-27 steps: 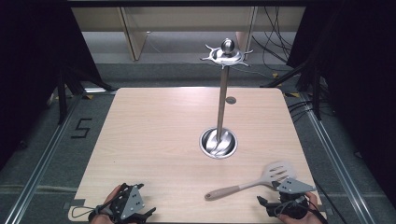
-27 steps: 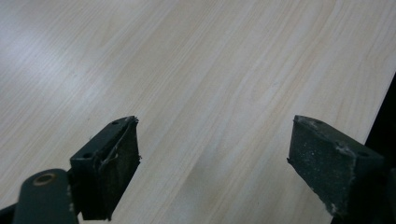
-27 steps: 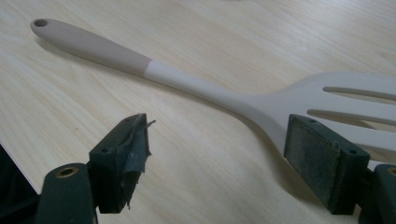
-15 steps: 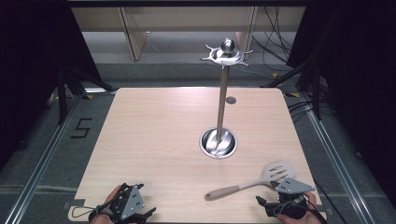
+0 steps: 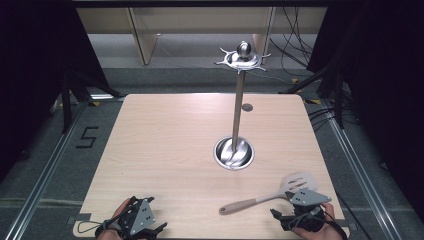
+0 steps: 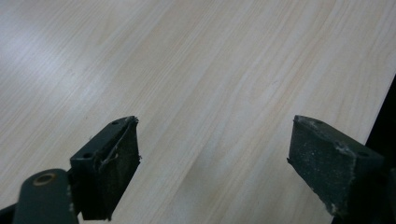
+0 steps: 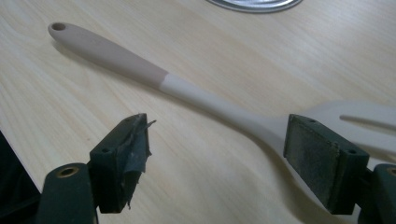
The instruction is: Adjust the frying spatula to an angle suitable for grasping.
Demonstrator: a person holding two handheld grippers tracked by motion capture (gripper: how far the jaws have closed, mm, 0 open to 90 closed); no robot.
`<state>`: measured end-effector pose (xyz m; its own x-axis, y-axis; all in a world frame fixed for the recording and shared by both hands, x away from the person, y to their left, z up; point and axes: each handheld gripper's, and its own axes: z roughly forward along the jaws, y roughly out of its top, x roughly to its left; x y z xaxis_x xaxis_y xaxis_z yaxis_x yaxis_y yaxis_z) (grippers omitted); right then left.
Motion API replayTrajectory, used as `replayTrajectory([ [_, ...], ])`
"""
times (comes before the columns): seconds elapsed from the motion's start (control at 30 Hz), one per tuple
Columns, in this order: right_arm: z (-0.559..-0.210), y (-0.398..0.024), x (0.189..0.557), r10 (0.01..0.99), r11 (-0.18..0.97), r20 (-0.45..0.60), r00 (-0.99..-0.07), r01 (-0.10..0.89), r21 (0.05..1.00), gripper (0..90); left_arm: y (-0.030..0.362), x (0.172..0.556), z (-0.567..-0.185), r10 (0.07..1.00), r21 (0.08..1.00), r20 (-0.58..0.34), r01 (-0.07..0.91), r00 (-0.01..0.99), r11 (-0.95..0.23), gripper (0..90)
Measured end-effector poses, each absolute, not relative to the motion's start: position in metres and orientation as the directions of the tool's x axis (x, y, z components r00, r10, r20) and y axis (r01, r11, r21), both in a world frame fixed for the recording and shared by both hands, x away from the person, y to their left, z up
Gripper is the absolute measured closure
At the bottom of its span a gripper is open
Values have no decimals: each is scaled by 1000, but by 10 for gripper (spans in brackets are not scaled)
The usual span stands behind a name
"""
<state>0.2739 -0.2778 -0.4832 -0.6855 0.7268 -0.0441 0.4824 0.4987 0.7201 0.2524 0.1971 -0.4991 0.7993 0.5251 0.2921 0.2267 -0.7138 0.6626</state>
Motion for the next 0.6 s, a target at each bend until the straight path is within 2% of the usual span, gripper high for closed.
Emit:
replayTrajectory([
  [0.17,-479,-271,280,677,546,-57,-734,449,708,249,197,253,-500,526,661,290,231,800,-714,156],
  [0.3,-470,-260,285,610,592,-58,-790,405,697,311,197,253,-501,527,657,294,232,797,-718,156],
  [0.6,-469,-244,305,560,644,-75,-825,377,665,361,198,253,-500,528,659,292,232,798,-715,156],
])
